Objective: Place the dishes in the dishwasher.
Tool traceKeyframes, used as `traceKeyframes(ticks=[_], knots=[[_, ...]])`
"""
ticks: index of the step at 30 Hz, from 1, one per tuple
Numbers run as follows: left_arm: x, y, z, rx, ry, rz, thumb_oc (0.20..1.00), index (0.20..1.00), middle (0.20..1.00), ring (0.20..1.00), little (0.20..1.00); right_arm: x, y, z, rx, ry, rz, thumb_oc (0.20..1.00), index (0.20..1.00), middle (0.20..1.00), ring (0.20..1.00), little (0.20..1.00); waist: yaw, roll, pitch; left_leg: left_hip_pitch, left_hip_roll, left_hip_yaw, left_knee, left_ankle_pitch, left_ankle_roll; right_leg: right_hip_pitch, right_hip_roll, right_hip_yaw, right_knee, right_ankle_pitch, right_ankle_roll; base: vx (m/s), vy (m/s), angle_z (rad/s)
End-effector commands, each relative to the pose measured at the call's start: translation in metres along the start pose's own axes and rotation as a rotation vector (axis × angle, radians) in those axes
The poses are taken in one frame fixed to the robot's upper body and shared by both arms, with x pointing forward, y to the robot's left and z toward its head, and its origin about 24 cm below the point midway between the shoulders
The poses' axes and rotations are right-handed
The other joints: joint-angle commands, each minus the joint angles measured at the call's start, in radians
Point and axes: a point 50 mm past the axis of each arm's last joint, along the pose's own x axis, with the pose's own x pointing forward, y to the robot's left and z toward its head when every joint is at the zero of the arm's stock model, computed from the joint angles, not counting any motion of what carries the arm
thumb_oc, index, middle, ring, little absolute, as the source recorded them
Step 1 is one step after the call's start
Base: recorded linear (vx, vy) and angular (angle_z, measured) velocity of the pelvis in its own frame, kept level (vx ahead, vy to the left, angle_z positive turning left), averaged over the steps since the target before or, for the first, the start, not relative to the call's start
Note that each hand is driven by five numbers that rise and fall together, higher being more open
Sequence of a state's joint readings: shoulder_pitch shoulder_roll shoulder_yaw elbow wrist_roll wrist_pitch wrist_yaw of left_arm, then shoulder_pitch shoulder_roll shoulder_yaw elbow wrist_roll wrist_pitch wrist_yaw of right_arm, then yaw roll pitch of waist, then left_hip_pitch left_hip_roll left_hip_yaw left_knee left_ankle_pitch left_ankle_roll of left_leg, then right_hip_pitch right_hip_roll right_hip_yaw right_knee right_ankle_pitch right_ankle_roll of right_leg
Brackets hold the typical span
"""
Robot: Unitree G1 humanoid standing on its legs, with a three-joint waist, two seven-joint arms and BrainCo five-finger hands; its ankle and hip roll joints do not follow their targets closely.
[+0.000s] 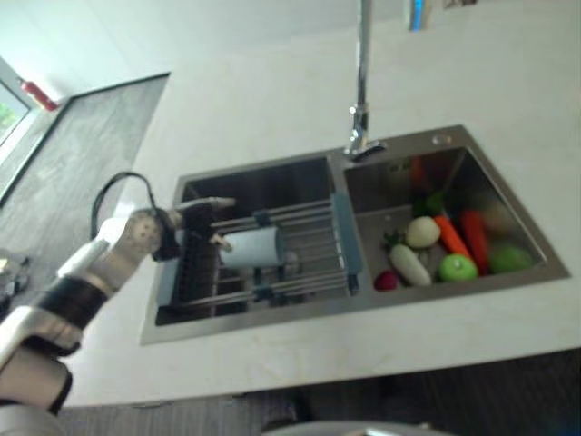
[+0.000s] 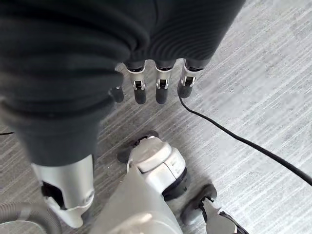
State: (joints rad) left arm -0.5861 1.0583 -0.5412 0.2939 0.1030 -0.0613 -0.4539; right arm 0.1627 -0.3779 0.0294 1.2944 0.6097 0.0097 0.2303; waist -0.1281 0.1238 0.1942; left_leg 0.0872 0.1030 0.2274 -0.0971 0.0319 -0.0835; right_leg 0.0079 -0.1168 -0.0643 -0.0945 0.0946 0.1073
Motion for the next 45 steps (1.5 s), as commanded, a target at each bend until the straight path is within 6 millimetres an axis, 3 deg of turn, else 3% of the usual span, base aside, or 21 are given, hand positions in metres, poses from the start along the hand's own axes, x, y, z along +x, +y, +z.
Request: traceKeyframes(ticks=[1,6,11,18,24,30,39,40,45], knots=[[-0.015,0.046,0.005,0.114,0.009,0.102,1.0,1.0,1.0,1.0,1.0,0.003,0.01,0.008,0.011,-0.028,0.035,1.0,1.0,1.0,1.0,1.0,-0.007,-0.034,-0.004,-0.016,0.01,-0.069,0.023,-0.058,0.016,0.001,-0.122,-0.007,0.007,-0.001,0.121,0.03,0.03,0.0],[-0.011,0.039,0.012,0.117,-0.043,0.052,1.0,1.0,1.0,1.0,1.0,0.004,0.012,0.022,0.003,-0.069,0.049,1.0,1.0,1.0,1.0,1.0,-0.014,-0.029,0.031,-0.037,-0.001,-0.072,0.03,-0.058,0.019,-0.023,-0.134,0.005,0.011,0.009,0.122,-0.01,0.043,-0.02],[-0.008,0.036,0.024,0.109,-0.093,-0.005,1.0,1.0,1.0,1.0,1.0,0.004,0.011,0.025,0.013,-0.082,0.045,1.0,1.0,1.0,1.0,1.0,-0.014,-0.024,0.041,-0.038,-0.005,-0.074,0.034,-0.063,0.02,-0.026,-0.141,0.004,0.012,0.012,0.124,-0.01,0.007,0.0],[0.001,0.02,0.017,0.12,-0.036,-0.035,1.0,1.0,1.0,1.0,1.0,0.003,0.009,0.039,-0.007,-0.12,0.048,1.0,1.0,1.0,1.0,1.0,-0.029,-0.012,0.065,-0.046,-0.01,-0.07,0.039,-0.061,0.02,-0.043,-0.145,0.022,0.017,0.017,0.121,0.01,0.027,-0.02],[0.004,0.028,-0.002,0.168,0.072,0.09,1.0,1.0,1.0,1.0,1.0,0.004,0.02,0.055,-0.009,-0.171,0.086,1.0,1.0,1.0,1.0,1.0,-0.04,-0.028,0.121,-0.082,-0.009,-0.079,0.028,-0.049,0.021,-0.096,-0.134,0.043,0.02,0.031,0.113,-0.08,-0.014,-0.09],[0.011,0.035,0.0,0.247,0.099,0.109,1.0,1.0,1.0,1.0,1.0,0.005,0.034,0.074,-0.001,-0.224,0.12,1.0,1.0,1.0,1.0,1.0,-0.047,-0.04,0.177,-0.126,-0.007,-0.086,0.024,-0.039,0.021,-0.15,-0.127,0.056,0.022,0.047,0.107,-0.09,-0.023,-0.04],[0.025,0.038,0.005,0.223,0.116,0.121,1.0,1.0,1.0,1.0,1.0,0.003,0.048,0.1,-0.021,-0.303,0.173,1.0,1.0,1.0,1.0,1.0,-0.06,-0.054,0.247,-0.165,-0.004,-0.089,0.01,-0.032,0.016,-0.21,-0.114,0.059,0.02,0.059,0.101,-0.08,-0.001,-0.05],[0.027,0.035,0.006,0.226,0.119,0.098,0.2,0.2,0.2,0.2,0.2,0.003,0.05,0.103,-0.024,-0.308,0.178,1.0,1.0,1.0,1.0,1.0,-0.059,-0.053,0.246,-0.164,-0.005,-0.088,0.01,-0.033,0.016,-0.211,-0.114,0.054,0.02,0.06,0.101,-0.04,-0.006,0.03],[0.029,0.031,0.009,0.247,0.112,0.058,0.2,0.2,0.2,0.2,0.2,0.002,0.053,0.109,-0.034,-0.322,0.18,1.0,1.0,1.0,1.0,1.0,-0.06,-0.043,0.239,-0.157,-0.009,-0.082,0.01,-0.036,0.016,-0.211,-0.116,0.045,0.022,0.06,0.1,-0.01,0.008,0.0]])
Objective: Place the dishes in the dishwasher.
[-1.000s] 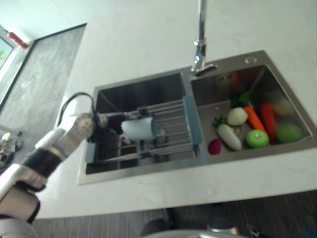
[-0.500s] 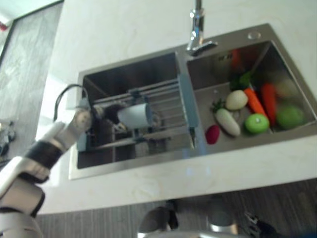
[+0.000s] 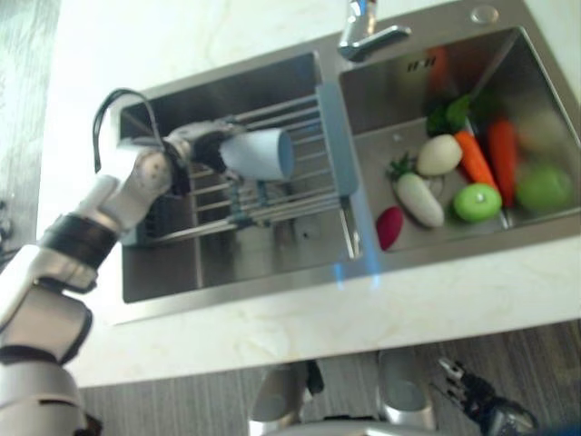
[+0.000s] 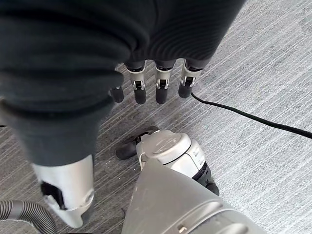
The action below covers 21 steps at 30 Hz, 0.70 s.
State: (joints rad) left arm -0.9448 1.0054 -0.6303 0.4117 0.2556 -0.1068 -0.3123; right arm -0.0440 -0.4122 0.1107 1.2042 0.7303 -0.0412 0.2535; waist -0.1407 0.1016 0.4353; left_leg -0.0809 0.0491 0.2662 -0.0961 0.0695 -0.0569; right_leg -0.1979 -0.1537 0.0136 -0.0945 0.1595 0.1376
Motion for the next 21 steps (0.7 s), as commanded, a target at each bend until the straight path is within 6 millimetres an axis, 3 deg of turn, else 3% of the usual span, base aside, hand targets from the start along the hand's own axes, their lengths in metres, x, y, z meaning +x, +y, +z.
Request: traceKeyframes(ticks=[1,9,16,21], knots=[[0.002,-0.07,-0.021,0.014,0.126,-0.29,0.2,0.2,0.2,0.2,0.2,0.001,-0.001,0.011,-0.019,-0.02,-0.001,1.0,1.0,1.0,1.0,1.0,-0.047,-0.018,-0.005,0.012,0.044,-0.12,0.009,-0.074,-0.011,-0.005,-0.079,-0.034,0.022,-0.005,0.069,-0.02,0.038,-0.01],[-0.004,-0.053,-0.016,0.02,0.072,-0.181,0.2,0.2,0.2,0.2,0.2,-0.001,-0.007,0.005,-0.01,-0.01,-0.023,1.0,1.0,1.0,1.0,1.0,-0.036,-0.002,-0.036,0.025,0.035,-0.119,0.009,-0.086,-0.012,0.009,-0.085,-0.058,0.017,-0.009,0.07,0.0,0.0,0.0],[-0.012,-0.017,-0.021,0.048,0.062,0.076,0.2,0.2,0.2,0.2,0.2,-0.003,-0.007,-0.008,0.002,0.01,-0.029,1.0,1.0,1.0,1.0,1.0,-0.023,-0.013,-0.084,0.053,0.044,-0.117,0.009,-0.092,-0.018,0.037,-0.082,-0.086,0.018,-0.017,0.066,0.0,-0.025,0.05],[-0.023,0.008,-0.014,0.203,0.039,0.229,0.2,0.2,0.2,0.2,0.2,-0.004,-0.004,-0.022,0.024,0.04,-0.038,1.0,1.0,1.0,1.0,1.0,-0.002,-0.02,-0.13,0.078,0.051,-0.117,0.009,-0.097,-0.022,0.071,-0.084,-0.115,0.018,-0.026,0.065,0.0,-0.037,0.1]])
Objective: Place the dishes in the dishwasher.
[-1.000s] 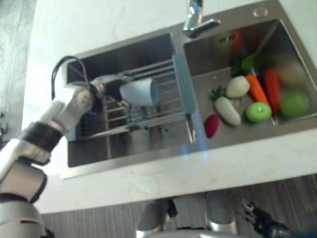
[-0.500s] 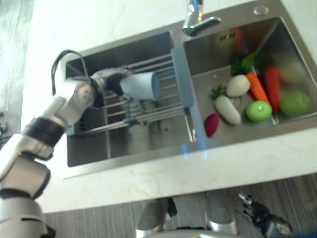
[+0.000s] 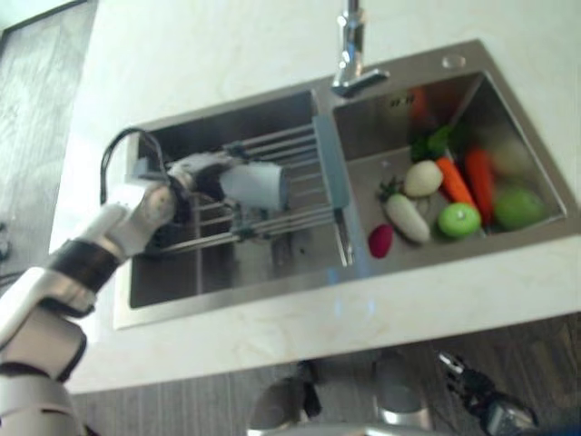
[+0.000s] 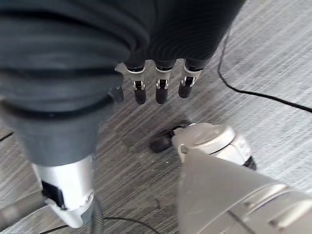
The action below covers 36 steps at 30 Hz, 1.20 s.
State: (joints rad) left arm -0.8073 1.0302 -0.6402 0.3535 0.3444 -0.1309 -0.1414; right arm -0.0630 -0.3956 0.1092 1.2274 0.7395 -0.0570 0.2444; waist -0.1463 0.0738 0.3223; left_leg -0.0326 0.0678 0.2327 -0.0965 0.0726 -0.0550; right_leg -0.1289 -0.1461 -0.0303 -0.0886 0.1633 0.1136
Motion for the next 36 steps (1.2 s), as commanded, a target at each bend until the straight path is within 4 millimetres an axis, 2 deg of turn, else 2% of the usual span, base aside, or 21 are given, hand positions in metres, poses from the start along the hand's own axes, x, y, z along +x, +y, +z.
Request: traceKeyframes(ticks=[1,7,11,14,17,20,22,23,24,26,27,30,34,36], knots=[[-0.013,0.044,-0.014,0.129,0.052,0.207,0.2,0.2,0.2,0.2,0.2,-0.007,-0.009,-0.023,0.01,0.053,-0.036,1.0,1.0,1.0,1.0,1.0,0.006,0.007,-0.021,0.033,0.033,-0.083,0.009,-0.102,-0.024,0.006,-0.092,-0.075,0.012,-0.031,0.09,0.0,-0.057,0.2],[-0.029,0.056,-0.022,0.168,0.101,0.445,0.2,0.2,0.2,0.2,0.2,-0.011,-0.009,-0.043,0.018,0.104,-0.054,1.0,1.0,1.0,1.0,1.0,0.02,0.008,-0.084,0.076,0.042,-0.072,0.009,-0.11,-0.029,0.057,-0.094,-0.094,0.011,-0.051,0.091,0.04,-0.014,0.15],[-0.035,0.045,-0.022,0.087,0.1,0.515,0.2,0.2,0.2,0.2,0.2,-0.019,-0.018,-0.063,-0.022,0.189,-0.097,1.0,1.0,1.0,1.0,1.0,0.034,0.007,-0.137,0.117,0.056,-0.074,0.009,-0.116,-0.037,0.11,-0.087,-0.106,0.016,-0.079,0.085,0.11,-0.03,0.12],[-0.04,0.045,-0.02,0.065,0.083,0.57,0.2,0.2,0.2,0.2,0.2,-0.022,-0.022,-0.069,-0.013,0.205,-0.113,1.0,1.0,1.0,1.0,1.0,0.045,0.006,-0.154,0.131,0.059,-0.082,0.009,-0.121,-0.039,0.133,-0.085,-0.112,0.014,-0.09,0.084,0.09,-0.021,0.14],[-0.06,0.056,-0.013,0.043,0.022,0.767,0.2,0.2,0.2,0.2,0.2,-0.025,-0.022,-0.077,-0.006,0.215,-0.108,1.0,1.0,1.0,1.0,1.0,0.065,-0.003,-0.175,0.151,0.065,-0.101,0.009,-0.13,-0.041,0.165,-0.081,-0.123,0.018,-0.113,0.08,0.06,-0.017,0.13],[-0.073,0.06,-0.008,-0.027,-0.019,0.934,0.2,0.2,0.2,0.2,0.2,-0.026,-0.018,-0.082,-0.002,0.224,-0.102,1.0,1.0,1.0,1.0,1.0,0.08,-0.011,-0.188,0.161,0.068,-0.113,0.009,-0.133,-0.043,0.185,-0.075,-0.126,0.02,-0.128,0.074,0.03,-0.006,0.12],[-0.084,0.057,-0.005,-0.133,-0.046,1.074,0.2,0.2,0.2,0.2,0.2,-0.027,-0.017,-0.087,0.005,0.231,-0.1,1.0,1.0,1.0,1.0,1.0,0.092,-0.021,-0.2,0.169,0.071,-0.124,0.009,-0.136,-0.044,0.202,-0.069,-0.131,0.02,-0.138,0.069,0.02,0.003,0.09],[-0.085,0.057,-0.006,-0.134,-0.044,1.074,0.2,0.2,0.2,0.2,0.2,-0.027,-0.018,-0.087,0.003,0.231,-0.101,1.0,1.0,1.0,1.0,1.0,0.09,-0.02,-0.2,0.17,0.072,-0.124,0.009,-0.136,-0.044,0.203,-0.069,-0.131,0.02,-0.139,0.069,0.03,0.006,0.2],[-0.093,0.05,-0.002,-0.264,-0.074,1.197,0.2,0.2,0.2,0.2,0.2,-0.028,-0.017,-0.09,0.005,0.235,-0.098,1.0,1.0,1.0,1.0,1.0,0.1,-0.03,-0.21,0.178,0.075,-0.132,0.009,-0.138,-0.045,0.22,-0.064,-0.135,0.019,-0.146,0.065,0.04,0.004,0.2],[-0.099,0.043,-0.001,-0.452,-0.099,1.299,0.2,0.2,0.2,0.2,0.2,-0.029,-0.017,-0.093,0.004,0.242,-0.096,1.0,1.0,1.0,1.0,1.0,0.108,-0.043,-0.222,0.187,0.077,-0.139,0.009,-0.141,-0.047,0.238,-0.057,-0.136,0.017,-0.155,0.06,0.06,0.007,0.1],[-0.1,0.04,0.0,-0.514,-0.103,1.317,0.2,0.2,0.2,0.2,0.2,-0.03,-0.017,-0.094,0.006,0.245,-0.096,1.0,1.0,1.0,1.0,1.0,0.11,-0.048,-0.225,0.189,0.078,-0.14,0.009,-0.141,-0.047,0.243,-0.056,-0.137,0.016,-0.157,0.059,0.05,0.007,0.05],[-0.106,0.026,0.0,-0.896,-0.175,1.404,0.2,0.2,0.2,0.2,0.2,-0.031,-0.017,-0.099,0.0,0.263,-0.101,1.0,1.0,1.0,1.0,1.0,0.117,-0.065,-0.235,0.2,0.083,-0.145,0.009,-0.141,-0.049,0.265,-0.048,-0.137,0.015,-0.168,0.052,0.04,0.007,0.0],[-0.104,0.005,-0.006,-1.318,-0.255,1.399,0.2,0.2,0.2,0.2,0.2,-0.033,-0.018,-0.101,-0.005,0.277,-0.103,1.0,1.0,1.0,1.0,1.0,0.124,-0.077,-0.24,0.21,0.084,-0.155,0.009,-0.14,-0.048,0.287,-0.042,-0.141,0.014,-0.177,0.043,0.03,0.01,0.01],[-0.098,-0.011,-0.006,-1.609,-0.324,1.35,0.2,0.2,0.2,0.2,0.2,-0.031,-0.015,-0.1,-0.006,0.282,-0.1,1.0,1.0,1.0,1.0,1.0,0.131,-0.083,-0.24,0.212,0.086,-0.161,0.009,-0.137,-0.048,0.295,-0.039,-0.147,0.014,-0.181,0.038,0.0,0.007,0.05]])
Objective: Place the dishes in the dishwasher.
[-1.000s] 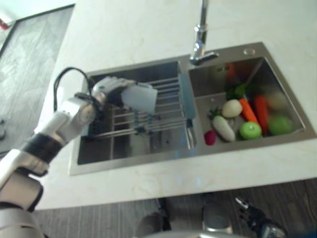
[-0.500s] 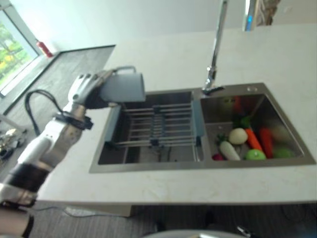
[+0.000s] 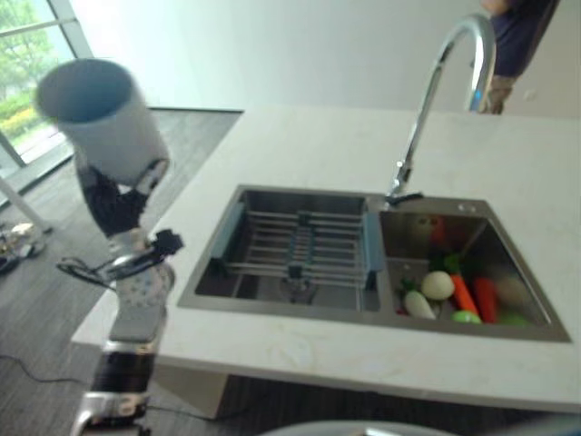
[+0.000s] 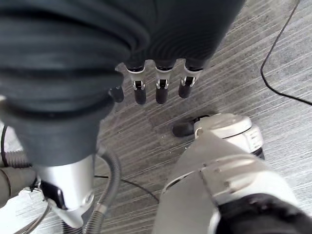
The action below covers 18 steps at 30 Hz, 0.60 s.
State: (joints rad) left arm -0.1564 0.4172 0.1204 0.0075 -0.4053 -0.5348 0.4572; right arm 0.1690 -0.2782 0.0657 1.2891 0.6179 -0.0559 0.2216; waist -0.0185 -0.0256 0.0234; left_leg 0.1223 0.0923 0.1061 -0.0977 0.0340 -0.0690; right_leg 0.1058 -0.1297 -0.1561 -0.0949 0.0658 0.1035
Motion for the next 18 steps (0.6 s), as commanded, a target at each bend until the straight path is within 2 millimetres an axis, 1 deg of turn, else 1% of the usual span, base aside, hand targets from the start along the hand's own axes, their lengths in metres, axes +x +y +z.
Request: traceKeyframes(ticks=[1,2,6,10,13,16,18], knots=[[0.029,-0.008,0.02,-0.359,-0.065,-0.071,0.2,0.2,0.2,0.2,0.2,0.005,0.006,0.016,-0.022,-0.02,0.001,1.0,1.0,1.0,1.0,1.0,0.004,0.016,0.059,0.058,0.061,-0.036,0.01,-0.098,-0.034,0.062,-0.055,-0.023,0.02,-0.083,0.047,-0.02,0.009,0.11],[0.022,-0.012,0.004,-0.537,0.044,-0.086,0.2,0.2,0.2,0.2,0.2,0.006,0.01,0.018,-0.027,-0.017,0.006,1.0,1.0,1.0,1.0,1.0,0.008,0.014,0.06,0.058,0.061,-0.04,0.01,-0.094,-0.034,0.066,-0.056,-0.029,0.021,-0.084,0.045,-0.02,0.008,0.14],[0.013,-0.016,-0.015,-0.718,0.181,-0.121,0.2,0.2,0.2,0.2,0.2,0.007,0.013,0.019,-0.044,-0.005,0.009,1.0,1.0,1.0,1.0,1.0,0.015,0.015,0.06,0.058,0.061,-0.04,0.01,-0.091,-0.035,0.074,-0.06,-0.044,0.018,-0.085,0.047,-0.01,0.002,0.03],[0.009,-0.022,-0.021,-0.735,0.251,-0.178,0.2,0.2,0.2,0.2,0.2,0.007,0.015,0.018,-0.076,0.018,0.012,1.0,1.0,1.0,1.0,1.0,0.025,0.017,0.062,0.058,0.064,-0.045,0.011,-0.087,-0.037,0.077,-0.062,-0.051,0.018,-0.086,0.047,-0.01,-0.04,0.02],[0.005,-0.022,-0.022,-0.718,0.283,-0.226,0.2,0.2,0.2,0.2,0.2,0.009,0.021,0.021,-0.105,0.02,0.028,1.0,1.0,1.0,1.0,1.0,0.039,0.019,0.07,0.054,0.066,-0.055,0.029,-0.087,-0.037,0.08,-0.058,-0.049,0.024,-0.093,0.04,-0.03,-0.11,0.01],[-0.002,-0.016,-0.024,-0.706,0.319,-0.247,0.2,0.2,0.2,0.2,0.2,0.011,0.031,0.028,-0.137,0.01,0.061,1.0,1.0,1.0,1.0,1.0,0.061,0.021,0.081,0.028,0.069,-0.08,0.077,-0.094,-0.042,0.084,-0.042,-0.045,0.025,-0.102,0.022,-0.06,-0.195,0.07],[-0.004,-0.013,-0.026,-0.692,0.33,-0.244,0.2,0.2,0.2,0.2,0.2,0.012,0.034,0.032,-0.153,0.007,0.071,1.0,1.0,1.0,1.0,1.0,0.07,0.025,0.086,0.016,0.075,-0.094,0.09,-0.089,-0.048,0.087,-0.029,-0.045,0.024,-0.108,0.01,-0.06,-0.183,0.23]])
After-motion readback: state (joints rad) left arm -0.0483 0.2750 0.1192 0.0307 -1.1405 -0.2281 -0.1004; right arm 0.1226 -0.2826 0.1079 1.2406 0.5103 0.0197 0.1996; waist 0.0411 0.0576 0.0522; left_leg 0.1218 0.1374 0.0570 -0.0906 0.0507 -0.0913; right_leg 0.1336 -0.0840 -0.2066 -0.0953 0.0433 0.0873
